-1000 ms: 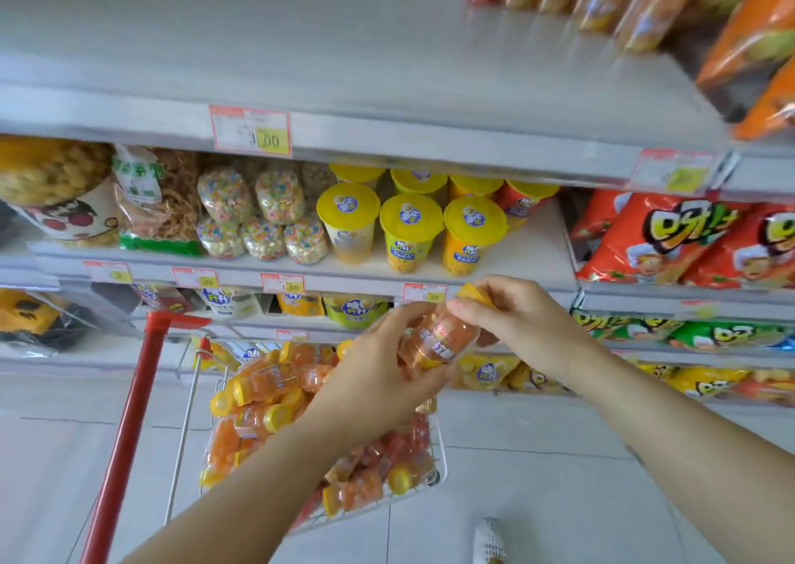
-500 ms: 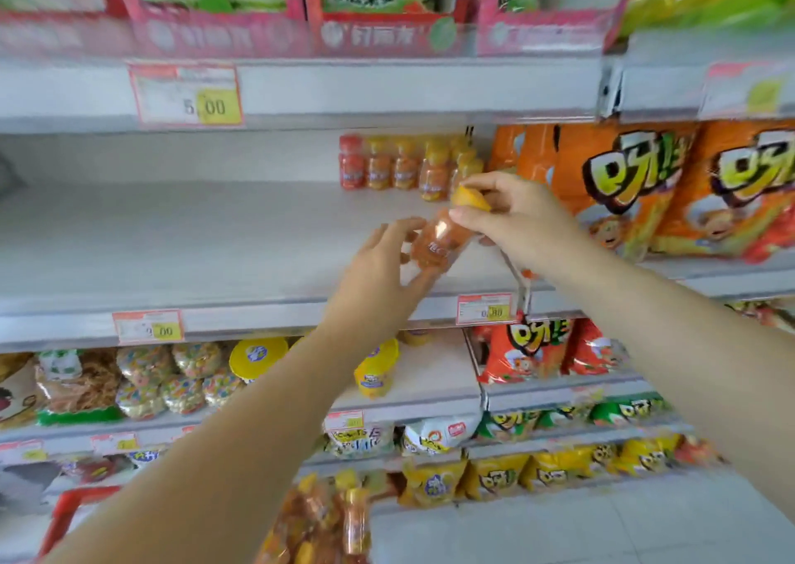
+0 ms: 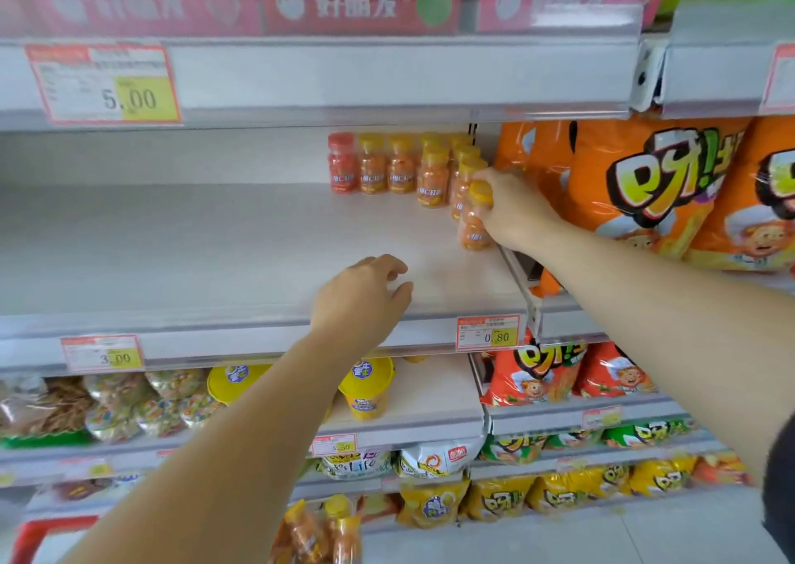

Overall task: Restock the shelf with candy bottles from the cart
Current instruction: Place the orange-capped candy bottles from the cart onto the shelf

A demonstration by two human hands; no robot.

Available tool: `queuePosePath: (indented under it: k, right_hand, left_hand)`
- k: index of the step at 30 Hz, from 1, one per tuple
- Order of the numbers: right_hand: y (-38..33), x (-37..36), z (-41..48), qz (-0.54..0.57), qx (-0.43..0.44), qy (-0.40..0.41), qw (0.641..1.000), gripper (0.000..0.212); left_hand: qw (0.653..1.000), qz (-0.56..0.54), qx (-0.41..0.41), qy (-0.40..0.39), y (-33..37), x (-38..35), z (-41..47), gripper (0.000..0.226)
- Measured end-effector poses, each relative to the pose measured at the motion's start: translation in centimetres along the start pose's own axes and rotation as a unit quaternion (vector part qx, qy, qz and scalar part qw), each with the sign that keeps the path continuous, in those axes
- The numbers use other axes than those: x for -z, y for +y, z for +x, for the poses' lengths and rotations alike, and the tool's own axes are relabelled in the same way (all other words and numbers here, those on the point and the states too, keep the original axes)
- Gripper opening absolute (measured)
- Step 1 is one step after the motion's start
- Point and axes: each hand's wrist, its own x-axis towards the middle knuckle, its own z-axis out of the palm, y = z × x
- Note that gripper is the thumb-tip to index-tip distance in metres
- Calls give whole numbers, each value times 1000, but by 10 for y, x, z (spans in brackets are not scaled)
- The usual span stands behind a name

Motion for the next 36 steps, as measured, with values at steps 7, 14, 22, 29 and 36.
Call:
queuePosePath:
  k: [7, 14, 22, 29, 36]
  right_hand:
    - [1, -4, 1, 20, 12, 43, 999, 43]
    - [7, -23, -9, -12, 18, 90, 996, 48]
    - [8, -28, -13, -1, 20, 107, 994, 64]
    - [-28, -25, -124, 146, 226, 186, 945, 26]
    - [-50, -166, -249, 176, 150, -161, 959, 10]
  left_hand:
    - [1000, 21, -13, 11, 1, 0, -4, 28]
    - [999, 32, -17, 16, 0, -3, -4, 28]
    - [999, 40, -26, 19, 0, -5, -5, 28]
    - [968, -141, -152, 144, -21, 5, -60, 22]
    - [986, -146, 50, 67, -148, -42, -189, 19]
